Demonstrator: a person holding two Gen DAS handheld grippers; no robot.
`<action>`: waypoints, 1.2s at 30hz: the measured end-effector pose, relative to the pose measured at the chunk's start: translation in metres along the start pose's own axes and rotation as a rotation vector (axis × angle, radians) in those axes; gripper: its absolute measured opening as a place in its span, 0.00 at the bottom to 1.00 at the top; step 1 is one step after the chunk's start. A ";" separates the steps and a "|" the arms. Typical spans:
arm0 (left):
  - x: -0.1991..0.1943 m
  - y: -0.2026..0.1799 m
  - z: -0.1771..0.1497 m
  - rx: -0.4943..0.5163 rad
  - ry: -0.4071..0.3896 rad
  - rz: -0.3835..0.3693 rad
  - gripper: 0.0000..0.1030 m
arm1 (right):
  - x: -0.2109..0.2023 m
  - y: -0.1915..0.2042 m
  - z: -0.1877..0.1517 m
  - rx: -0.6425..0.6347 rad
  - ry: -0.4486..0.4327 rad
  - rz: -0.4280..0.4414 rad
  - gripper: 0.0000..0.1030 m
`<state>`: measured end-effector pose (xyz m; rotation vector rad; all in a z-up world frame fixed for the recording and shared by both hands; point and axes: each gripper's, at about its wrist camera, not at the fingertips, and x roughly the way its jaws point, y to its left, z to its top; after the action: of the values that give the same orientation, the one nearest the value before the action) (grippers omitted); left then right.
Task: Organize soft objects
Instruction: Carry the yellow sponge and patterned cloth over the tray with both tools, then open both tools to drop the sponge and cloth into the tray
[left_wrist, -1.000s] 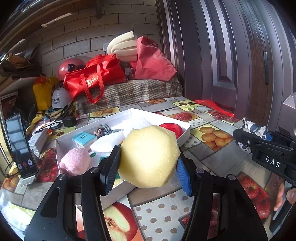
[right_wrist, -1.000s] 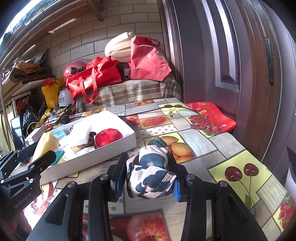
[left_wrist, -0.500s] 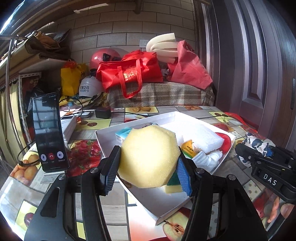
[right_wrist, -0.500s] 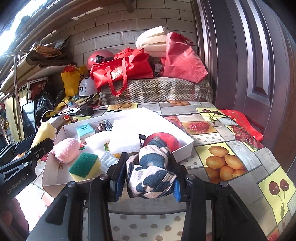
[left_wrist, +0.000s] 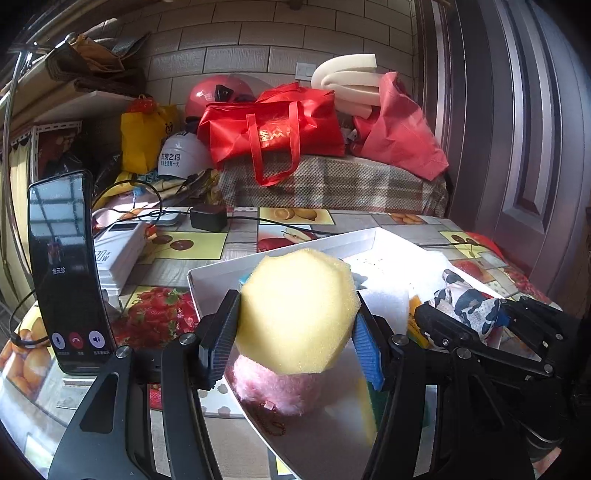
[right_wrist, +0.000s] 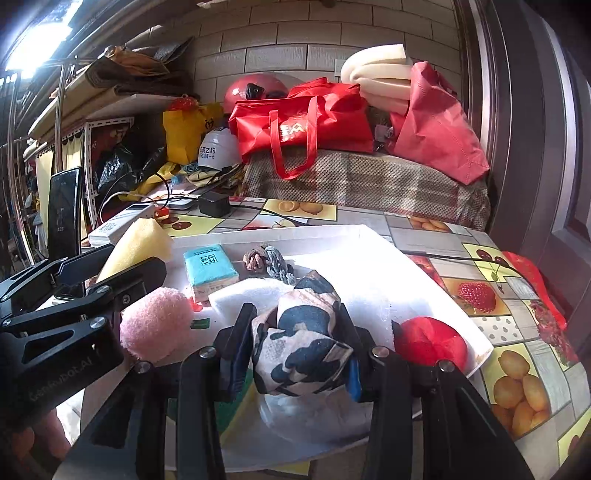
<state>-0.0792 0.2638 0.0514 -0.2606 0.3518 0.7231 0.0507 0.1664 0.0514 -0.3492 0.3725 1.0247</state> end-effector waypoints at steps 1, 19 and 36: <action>0.003 0.001 0.001 -0.008 0.005 0.001 0.56 | 0.006 -0.003 0.002 -0.009 0.004 -0.011 0.41; 0.016 0.003 0.009 -0.042 -0.009 0.057 1.00 | 0.018 -0.017 0.012 0.000 -0.018 -0.072 0.90; -0.008 0.000 0.004 -0.016 -0.122 0.083 1.00 | -0.002 -0.022 0.009 0.044 -0.121 -0.181 1.00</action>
<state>-0.0840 0.2602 0.0587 -0.2165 0.2419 0.8200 0.0698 0.1587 0.0621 -0.2748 0.2492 0.8545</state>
